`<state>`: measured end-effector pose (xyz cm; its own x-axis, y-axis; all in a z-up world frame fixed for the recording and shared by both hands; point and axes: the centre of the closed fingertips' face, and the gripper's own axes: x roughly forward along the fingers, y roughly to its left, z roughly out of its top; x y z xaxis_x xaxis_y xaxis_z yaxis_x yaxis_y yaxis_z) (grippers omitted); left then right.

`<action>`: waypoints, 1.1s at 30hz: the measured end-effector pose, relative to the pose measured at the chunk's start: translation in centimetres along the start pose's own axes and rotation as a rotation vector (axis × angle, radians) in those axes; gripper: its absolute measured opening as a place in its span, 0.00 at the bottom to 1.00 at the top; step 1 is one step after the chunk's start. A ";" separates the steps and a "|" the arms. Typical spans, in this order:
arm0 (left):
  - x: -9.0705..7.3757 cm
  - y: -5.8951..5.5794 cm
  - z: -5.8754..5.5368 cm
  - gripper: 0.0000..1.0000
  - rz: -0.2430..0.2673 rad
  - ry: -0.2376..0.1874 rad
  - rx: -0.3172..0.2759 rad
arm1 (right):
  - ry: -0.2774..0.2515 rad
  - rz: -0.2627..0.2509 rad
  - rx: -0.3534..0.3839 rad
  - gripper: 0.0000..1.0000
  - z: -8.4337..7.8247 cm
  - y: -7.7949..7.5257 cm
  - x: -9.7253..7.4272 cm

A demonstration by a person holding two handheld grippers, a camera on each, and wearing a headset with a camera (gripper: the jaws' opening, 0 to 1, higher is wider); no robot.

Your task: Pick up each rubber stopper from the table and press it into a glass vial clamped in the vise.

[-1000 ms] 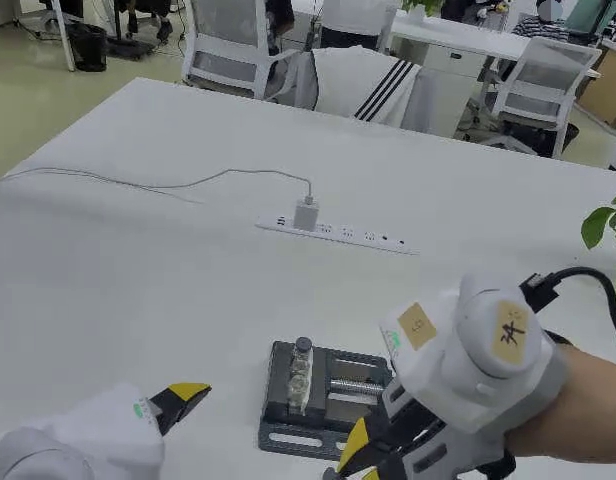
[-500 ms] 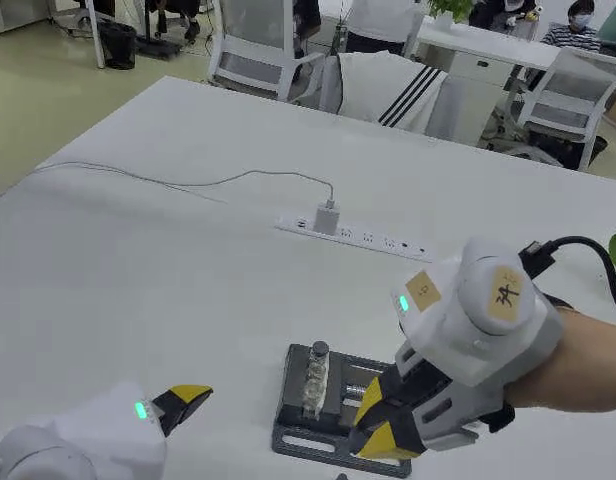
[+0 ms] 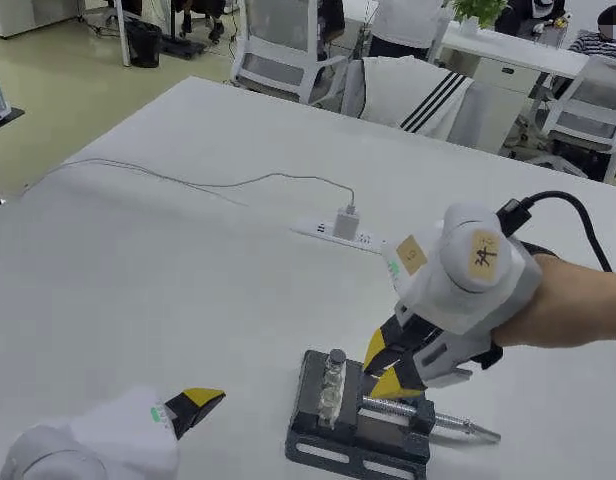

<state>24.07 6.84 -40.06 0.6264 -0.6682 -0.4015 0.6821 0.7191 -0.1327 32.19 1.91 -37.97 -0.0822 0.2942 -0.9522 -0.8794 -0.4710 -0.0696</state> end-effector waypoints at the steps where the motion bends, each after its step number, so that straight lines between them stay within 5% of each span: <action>1: 0.0 0.0 0.0 0.99 -0.001 0.000 0.000 | 0.007 -0.002 -0.013 0.06 -0.1 -0.3 0.1; 19: -0.1 0.6 -0.6 0.99 0.022 -0.022 -0.046 | 0.066 0.016 -0.210 0.06 -0.5 -3.2 3.0; 33: 0.1 0.9 -1.0 0.98 0.023 -0.032 -0.068 | 0.099 0.047 -0.183 0.05 -1.2 -3.3 4.2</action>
<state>24.41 7.65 -41.11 0.6545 -0.6561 -0.3758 0.6406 0.7452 -0.1854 35.31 3.75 -42.12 -0.0668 0.1891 -0.9797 -0.7753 -0.6279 -0.0683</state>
